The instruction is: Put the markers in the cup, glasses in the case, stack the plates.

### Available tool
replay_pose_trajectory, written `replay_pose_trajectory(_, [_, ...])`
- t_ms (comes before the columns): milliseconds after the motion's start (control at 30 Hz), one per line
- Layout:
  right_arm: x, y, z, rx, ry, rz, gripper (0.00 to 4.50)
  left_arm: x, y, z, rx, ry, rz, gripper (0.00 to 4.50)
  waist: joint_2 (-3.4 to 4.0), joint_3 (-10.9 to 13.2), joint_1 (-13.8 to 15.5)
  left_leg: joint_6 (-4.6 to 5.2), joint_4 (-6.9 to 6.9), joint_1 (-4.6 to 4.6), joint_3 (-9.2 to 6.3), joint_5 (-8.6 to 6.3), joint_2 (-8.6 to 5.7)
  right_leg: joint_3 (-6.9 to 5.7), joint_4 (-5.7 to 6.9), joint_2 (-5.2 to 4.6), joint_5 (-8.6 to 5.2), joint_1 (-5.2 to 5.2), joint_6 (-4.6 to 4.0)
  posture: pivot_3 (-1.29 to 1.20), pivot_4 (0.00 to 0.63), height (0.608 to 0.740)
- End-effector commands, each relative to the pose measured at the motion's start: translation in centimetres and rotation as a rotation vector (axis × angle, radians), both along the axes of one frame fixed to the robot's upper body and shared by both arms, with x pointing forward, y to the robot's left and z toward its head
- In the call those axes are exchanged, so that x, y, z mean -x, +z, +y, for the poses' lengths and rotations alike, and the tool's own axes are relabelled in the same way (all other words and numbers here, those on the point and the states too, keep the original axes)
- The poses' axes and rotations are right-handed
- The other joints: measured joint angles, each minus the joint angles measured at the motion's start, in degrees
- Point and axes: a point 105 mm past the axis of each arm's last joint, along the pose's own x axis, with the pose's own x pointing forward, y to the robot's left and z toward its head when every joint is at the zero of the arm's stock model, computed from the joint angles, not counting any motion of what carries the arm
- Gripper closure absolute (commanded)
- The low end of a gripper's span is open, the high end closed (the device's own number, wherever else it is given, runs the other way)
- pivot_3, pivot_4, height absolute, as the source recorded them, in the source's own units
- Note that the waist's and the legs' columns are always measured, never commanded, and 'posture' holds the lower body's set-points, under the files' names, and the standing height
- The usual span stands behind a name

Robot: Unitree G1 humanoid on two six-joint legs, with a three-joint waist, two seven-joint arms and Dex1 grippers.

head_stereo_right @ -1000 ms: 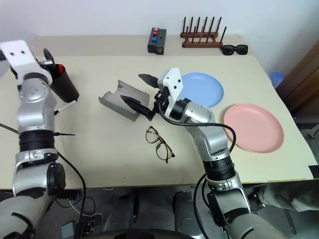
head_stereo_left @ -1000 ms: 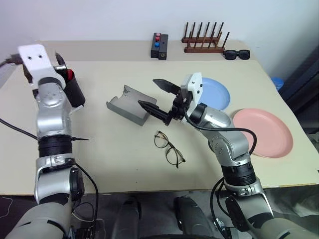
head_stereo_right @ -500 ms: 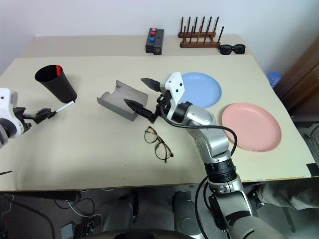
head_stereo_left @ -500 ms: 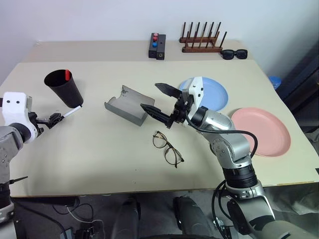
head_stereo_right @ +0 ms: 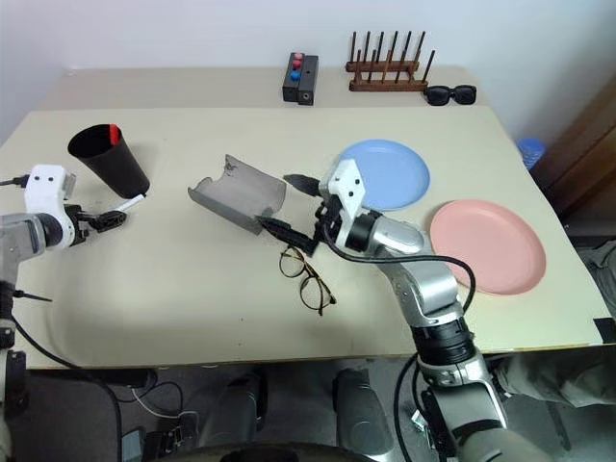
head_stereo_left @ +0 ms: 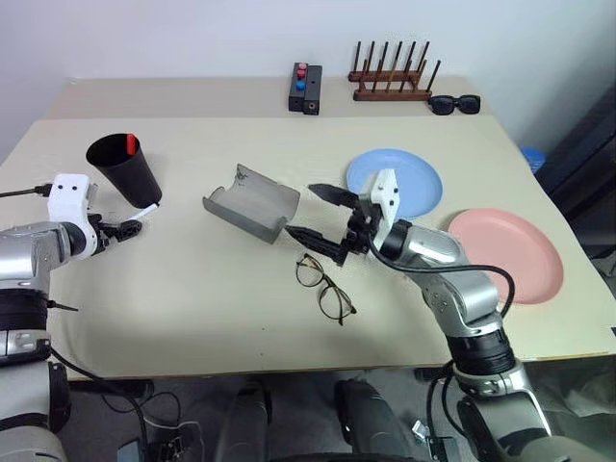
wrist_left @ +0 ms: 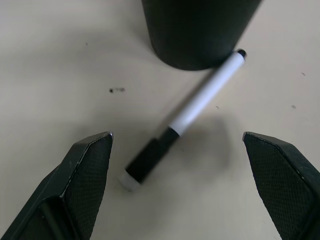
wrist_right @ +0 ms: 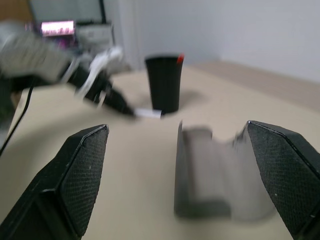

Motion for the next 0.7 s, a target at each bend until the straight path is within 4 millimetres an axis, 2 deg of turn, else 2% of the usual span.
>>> replay_pose_trajectory(33, [0.7, 1.2, -0.6, -0.003, 0.014, -0.05, 0.0, -0.5, 0.4, 0.0, -0.019, -0.025, 0.013, 0.21, 0.0, 0.0, 0.0, 0.0, 0.0, 0.0, 0.0, 0.0, 0.0, 0.0, 0.0, 0.0, 0.0, 0.0, 0.0, 0.0, 0.15, 0.74])
replay_pose_trajectory(200, [0.5, 0.9, -1.6, 0.021, -0.016, -0.047, 0.0, -0.4, -1.3, -0.1, 0.014, -0.029, 0.139, 0.21, -0.01, 0.0, 0.4, 0.0, 0.01, 0.0, 0.01, 0.0, 0.0, 0.01, 0.01, 0.01, 0.0, 0.0, 0.01, 0.0, 0.15, 0.74])
replay_pose_trajectory(700, [0.6, 1.2, -0.7, 0.029, 0.009, -0.052, 0.0, 0.7, -1.9, -2.8, 0.086, -0.175, 0.209, 0.21, 0.0, 0.0, 0.5, 0.01, 0.06, 0.02, 0.0, 0.0, 0.0, 0.01, 0.03, 0.0, -0.01, 0.07, 0.01, 0.0, 0.15, 0.74])
